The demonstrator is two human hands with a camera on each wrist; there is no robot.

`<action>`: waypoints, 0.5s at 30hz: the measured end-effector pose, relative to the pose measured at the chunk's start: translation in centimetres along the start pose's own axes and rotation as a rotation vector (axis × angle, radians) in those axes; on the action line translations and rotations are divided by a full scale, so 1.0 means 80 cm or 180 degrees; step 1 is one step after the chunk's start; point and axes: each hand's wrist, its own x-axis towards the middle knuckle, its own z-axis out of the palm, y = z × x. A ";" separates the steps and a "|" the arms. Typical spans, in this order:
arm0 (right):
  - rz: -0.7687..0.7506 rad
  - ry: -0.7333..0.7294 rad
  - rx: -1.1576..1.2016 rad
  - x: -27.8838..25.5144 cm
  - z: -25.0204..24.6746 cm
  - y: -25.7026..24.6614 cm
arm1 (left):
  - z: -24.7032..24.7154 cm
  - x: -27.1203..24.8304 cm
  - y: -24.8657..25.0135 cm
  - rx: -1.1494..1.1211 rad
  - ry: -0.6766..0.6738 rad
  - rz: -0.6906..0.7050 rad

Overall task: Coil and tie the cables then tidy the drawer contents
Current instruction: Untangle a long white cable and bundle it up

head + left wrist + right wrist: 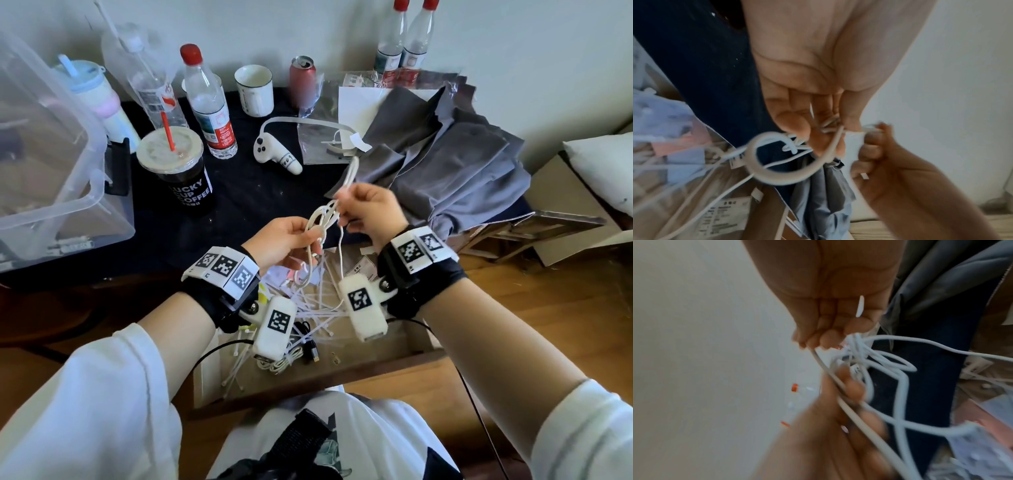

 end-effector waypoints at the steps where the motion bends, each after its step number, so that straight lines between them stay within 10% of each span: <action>1: 0.0027 0.0286 0.0385 0.005 -0.009 -0.006 | -0.002 -0.001 -0.003 0.0114 0.0002 -0.0045; 5: 0.0422 0.0504 0.1454 0.010 -0.034 -0.015 | -0.010 -0.005 -0.013 0.0285 0.0138 -0.0069; 10: 0.0457 -0.0832 -0.0176 -0.009 0.001 0.013 | -0.002 0.001 -0.002 0.0092 0.0156 0.0144; 15: 0.0358 -0.0835 -0.0230 -0.004 0.007 0.017 | -0.002 0.005 -0.001 0.0055 0.0088 0.0128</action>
